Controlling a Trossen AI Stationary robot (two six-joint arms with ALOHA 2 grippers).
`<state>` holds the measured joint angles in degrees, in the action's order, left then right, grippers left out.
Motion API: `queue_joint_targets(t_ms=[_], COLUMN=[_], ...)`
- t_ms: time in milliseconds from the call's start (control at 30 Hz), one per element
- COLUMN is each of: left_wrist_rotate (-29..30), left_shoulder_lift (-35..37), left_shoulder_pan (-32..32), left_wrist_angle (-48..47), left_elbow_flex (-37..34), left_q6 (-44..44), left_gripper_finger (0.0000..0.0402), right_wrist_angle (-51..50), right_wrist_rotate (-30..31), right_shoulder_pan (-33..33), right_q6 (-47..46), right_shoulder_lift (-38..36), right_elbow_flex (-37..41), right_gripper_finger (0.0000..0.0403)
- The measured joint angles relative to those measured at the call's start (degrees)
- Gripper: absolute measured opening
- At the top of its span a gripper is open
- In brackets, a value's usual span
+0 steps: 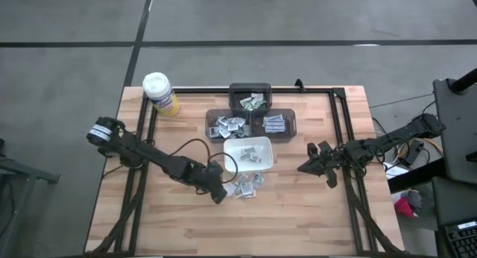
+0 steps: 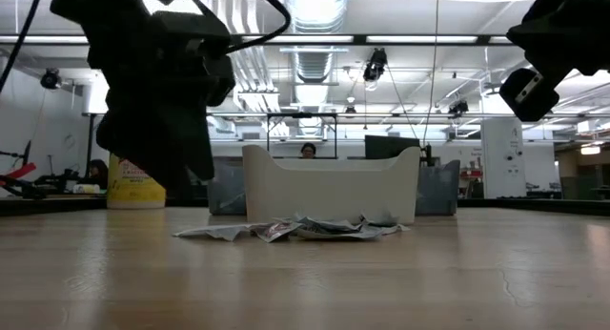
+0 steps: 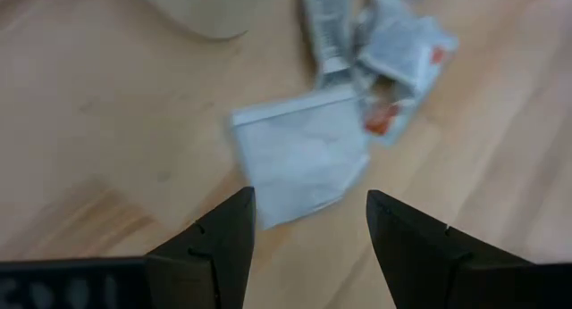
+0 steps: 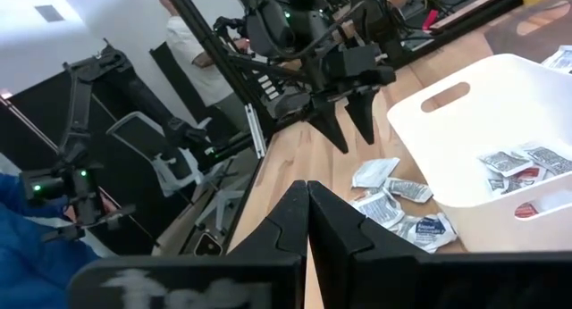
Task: Pick & Place First Aid Supplies
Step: Put the blue bandage into the right black bin
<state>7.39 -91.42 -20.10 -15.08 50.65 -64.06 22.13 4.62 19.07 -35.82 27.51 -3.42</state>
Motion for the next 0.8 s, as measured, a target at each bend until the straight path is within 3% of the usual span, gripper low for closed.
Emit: queue_joint_targets(t_ms=[300,533,800], left_wrist_rotate=[1.17,1.92,1.95], left_shoulder_lift=[-7.26,-14.33,-15.25], left_shoulder_pan=[0.13,0.15,0.17], left_wrist_angle=[-5.41,-15.84,-22.61], left_elbow_flex=[5.4,11.96,15.68], left_q6=[0.96,-0.35,1.53], left_gripper_finger=[0.0206,0.0204,0.0203], right_wrist_angle=[-0.04,-0.06,-0.39], right_wrist_rotate=[0.0,-0.04,-0.09], right_shoulder_pan=[0.0,0.04,0.04], right_q6=[-0.01,-0.23,-0.23], right_shoulder_lift=[0.0,0.02,0.02], right_elbow_flex=[0.0,0.0,0.0], right_gripper_finger=[0.0008,0.0008,0.0008])
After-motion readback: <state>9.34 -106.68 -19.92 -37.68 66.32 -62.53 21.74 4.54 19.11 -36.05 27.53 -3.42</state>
